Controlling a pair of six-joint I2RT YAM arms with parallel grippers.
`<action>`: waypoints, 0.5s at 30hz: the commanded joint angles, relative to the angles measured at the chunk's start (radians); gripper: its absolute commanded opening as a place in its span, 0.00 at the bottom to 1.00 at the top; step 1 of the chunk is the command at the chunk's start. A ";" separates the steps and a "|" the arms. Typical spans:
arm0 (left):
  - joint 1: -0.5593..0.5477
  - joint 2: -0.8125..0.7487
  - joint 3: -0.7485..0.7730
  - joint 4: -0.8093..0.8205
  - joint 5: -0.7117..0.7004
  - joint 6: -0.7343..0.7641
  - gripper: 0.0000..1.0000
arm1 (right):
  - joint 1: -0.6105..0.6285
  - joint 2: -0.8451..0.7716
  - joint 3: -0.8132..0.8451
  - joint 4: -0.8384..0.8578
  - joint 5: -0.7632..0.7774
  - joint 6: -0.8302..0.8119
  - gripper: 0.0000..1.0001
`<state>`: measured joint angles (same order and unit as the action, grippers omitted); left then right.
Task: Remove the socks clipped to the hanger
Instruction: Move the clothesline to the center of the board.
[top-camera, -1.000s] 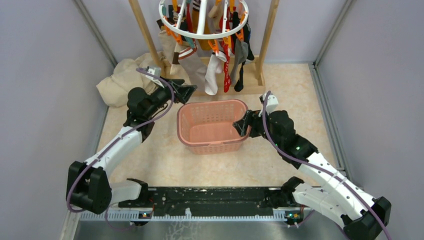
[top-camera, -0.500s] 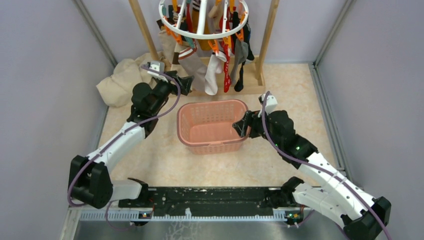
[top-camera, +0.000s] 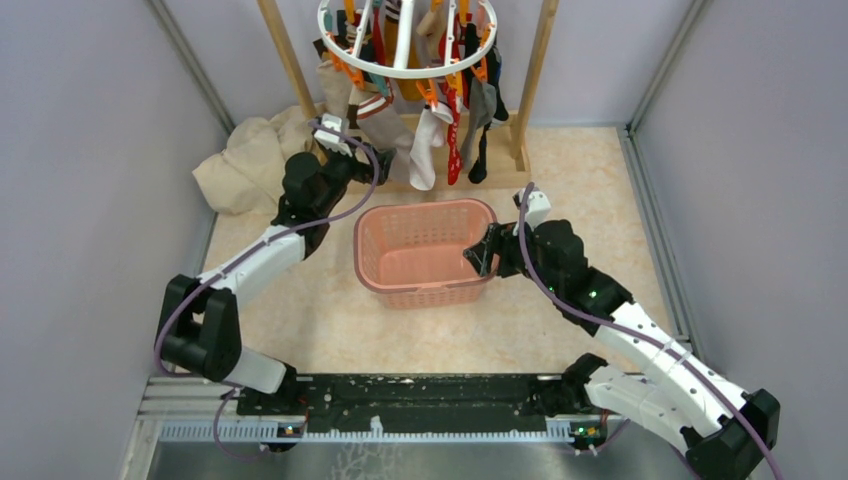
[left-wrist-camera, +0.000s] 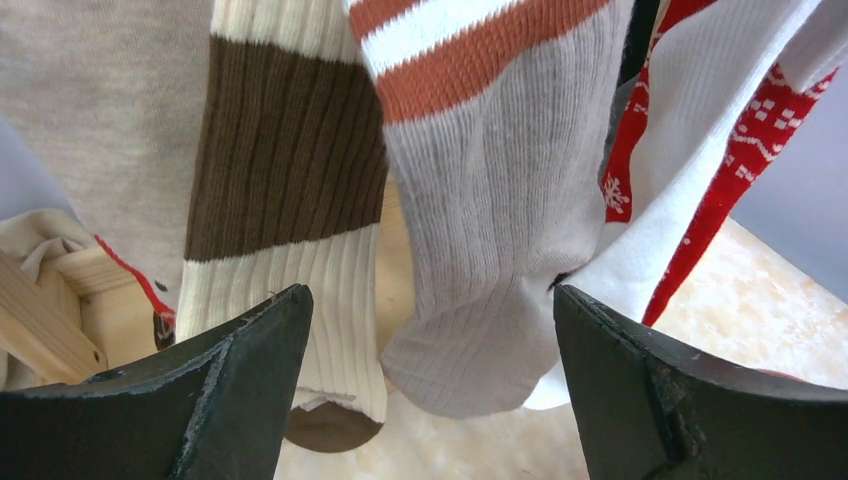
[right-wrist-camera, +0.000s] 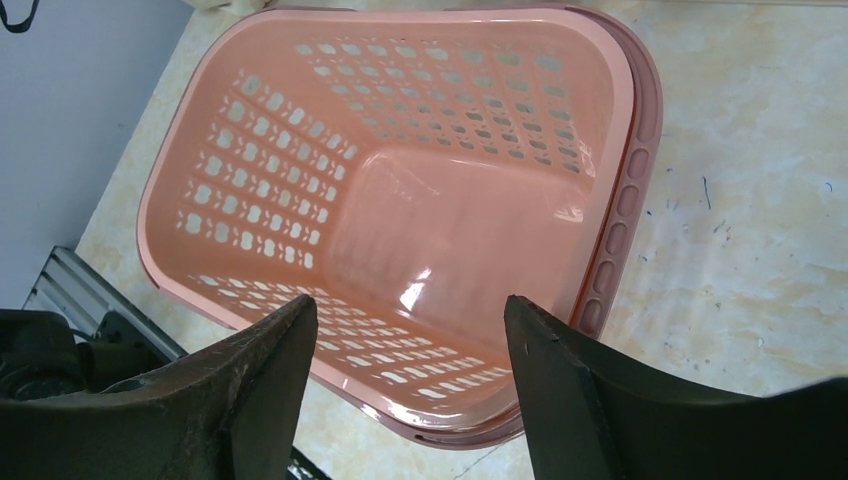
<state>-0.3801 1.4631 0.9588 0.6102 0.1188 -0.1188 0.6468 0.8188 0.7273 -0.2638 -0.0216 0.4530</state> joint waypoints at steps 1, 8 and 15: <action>-0.004 0.017 0.051 0.066 -0.001 0.020 0.95 | -0.001 -0.008 0.042 0.019 -0.004 -0.016 0.69; -0.003 0.038 0.066 0.089 0.013 0.019 0.85 | -0.001 -0.007 0.035 0.021 -0.004 -0.016 0.69; -0.005 0.011 0.070 0.071 0.042 0.006 0.52 | -0.001 -0.007 0.036 0.022 -0.007 -0.015 0.69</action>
<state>-0.3798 1.4940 0.9947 0.6540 0.1379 -0.1112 0.6468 0.8188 0.7273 -0.2764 -0.0219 0.4530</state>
